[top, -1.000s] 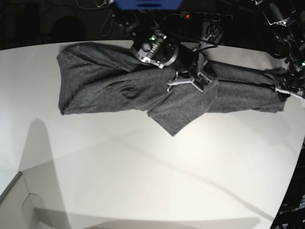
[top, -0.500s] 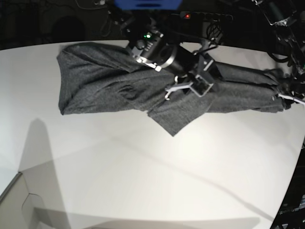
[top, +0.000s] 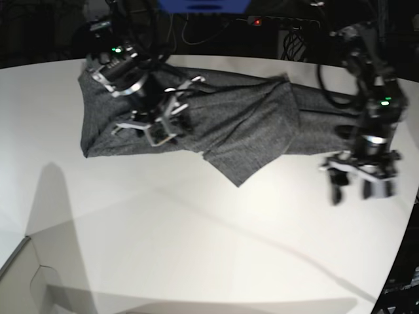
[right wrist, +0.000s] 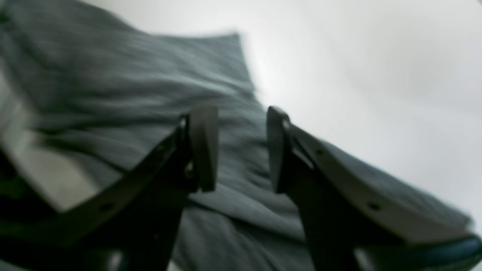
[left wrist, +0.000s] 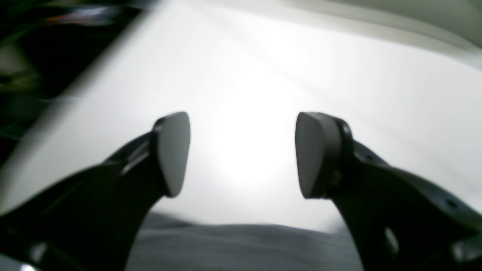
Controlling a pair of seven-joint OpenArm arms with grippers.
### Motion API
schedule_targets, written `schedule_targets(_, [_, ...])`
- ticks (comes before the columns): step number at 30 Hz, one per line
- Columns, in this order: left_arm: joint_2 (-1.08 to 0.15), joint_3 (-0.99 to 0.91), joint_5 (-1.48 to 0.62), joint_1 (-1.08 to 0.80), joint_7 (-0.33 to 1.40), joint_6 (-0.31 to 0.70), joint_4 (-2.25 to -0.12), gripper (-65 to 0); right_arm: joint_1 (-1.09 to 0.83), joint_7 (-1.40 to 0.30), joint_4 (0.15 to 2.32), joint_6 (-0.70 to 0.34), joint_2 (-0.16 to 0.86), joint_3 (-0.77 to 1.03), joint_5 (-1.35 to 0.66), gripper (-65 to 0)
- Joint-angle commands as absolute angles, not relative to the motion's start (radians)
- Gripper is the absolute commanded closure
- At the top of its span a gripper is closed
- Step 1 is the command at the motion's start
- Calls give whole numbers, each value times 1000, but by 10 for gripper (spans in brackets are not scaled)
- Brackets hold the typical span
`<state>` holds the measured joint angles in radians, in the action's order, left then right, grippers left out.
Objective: Layout the t-shirt on the table in an organized manner, then fold the t-shirt properly
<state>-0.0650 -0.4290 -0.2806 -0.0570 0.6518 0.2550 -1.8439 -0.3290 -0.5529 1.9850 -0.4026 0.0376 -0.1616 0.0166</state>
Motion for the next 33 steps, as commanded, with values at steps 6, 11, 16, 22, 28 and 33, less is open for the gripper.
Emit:
schedule_targets(6, [79,-163,-154,8,627,252,-1732,-421,-331,-529,2005,-444,33,67,1,-227])
schedule_targets(11, [157,-33,70,18,627,251,-1620,-420,-331,-529,2005,-541,12,202,1,-227])
schedule_targets(16, [157,-1,145,13,627,251,-1555,-420,-331,-530,2005,-587,-8,262,1,-226])
schedule_targets(22, [157,44,143,31,627,168,-1497,-375,-332,-530,2003,-587,-8,262,1,-226])
schedule_targets(28, [157,136,143,42,627,153,-1471,-367,-332,-530,2003,-587,-7,259,1,-226])
schedule_targets(33, [157,153,143,42,627,150,-1468,-367,-332,-530,2003,-587,-5,260,1,-226])
